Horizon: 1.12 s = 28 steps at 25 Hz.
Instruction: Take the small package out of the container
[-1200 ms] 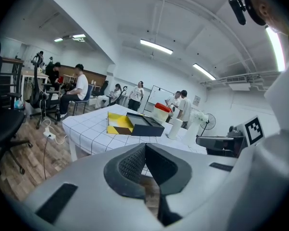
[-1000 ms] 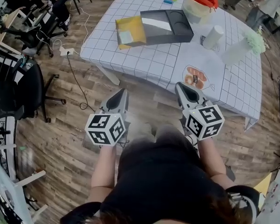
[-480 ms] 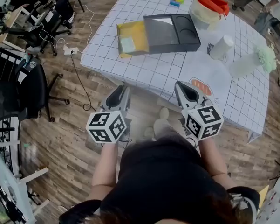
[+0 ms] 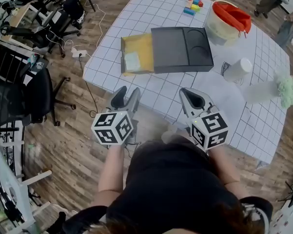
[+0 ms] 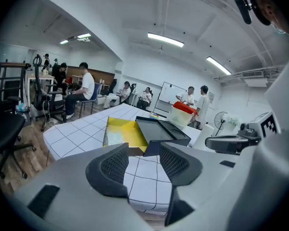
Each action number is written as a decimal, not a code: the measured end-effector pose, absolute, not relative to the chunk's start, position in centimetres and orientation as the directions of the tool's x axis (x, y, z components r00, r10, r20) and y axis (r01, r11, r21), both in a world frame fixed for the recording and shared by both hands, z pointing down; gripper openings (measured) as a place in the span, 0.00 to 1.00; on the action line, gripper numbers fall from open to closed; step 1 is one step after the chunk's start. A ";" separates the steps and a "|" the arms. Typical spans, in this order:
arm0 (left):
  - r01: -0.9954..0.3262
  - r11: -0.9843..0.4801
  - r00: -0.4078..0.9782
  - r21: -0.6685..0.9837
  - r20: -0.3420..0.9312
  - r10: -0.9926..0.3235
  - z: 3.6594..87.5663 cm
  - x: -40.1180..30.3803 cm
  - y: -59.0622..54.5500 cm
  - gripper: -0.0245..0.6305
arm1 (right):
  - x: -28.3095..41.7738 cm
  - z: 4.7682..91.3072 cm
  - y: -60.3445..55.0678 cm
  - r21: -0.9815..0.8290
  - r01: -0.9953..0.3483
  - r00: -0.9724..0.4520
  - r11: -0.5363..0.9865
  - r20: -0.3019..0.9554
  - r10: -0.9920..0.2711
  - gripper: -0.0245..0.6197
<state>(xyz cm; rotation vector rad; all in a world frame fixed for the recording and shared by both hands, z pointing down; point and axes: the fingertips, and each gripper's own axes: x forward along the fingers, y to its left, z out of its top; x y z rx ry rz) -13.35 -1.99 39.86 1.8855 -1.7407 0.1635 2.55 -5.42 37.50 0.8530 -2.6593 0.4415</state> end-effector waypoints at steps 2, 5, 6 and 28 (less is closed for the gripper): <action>-0.951 0.030 0.125 0.309 0.469 -0.874 40.3 -13.7 -3.0 0.35 | 2.4 37.8 -6.3 -0.190 -0.590 -0.780 0.785 0.386 -0.493 0.06; -0.952 0.059 0.105 0.301 0.502 -0.858 41.3 -13.9 -4.4 0.35 | 2.6 38.3 -7.6 -0.192 -0.582 -0.784 0.790 0.390 -0.483 0.06; -0.954 0.060 0.106 0.295 0.515 -0.851 41.6 -13.9 -4.7 0.35 | 2.7 38.4 -7.9 -0.196 -0.582 -0.785 0.789 0.391 -0.481 0.06; -0.960 -0.275 0.217 0.050 0.754 -0.620 44.6 -17.7 -14.2 0.35 | -1.6 39.2 -13.7 -0.229 -0.621 -0.746 0.749 0.464 -0.477 0.06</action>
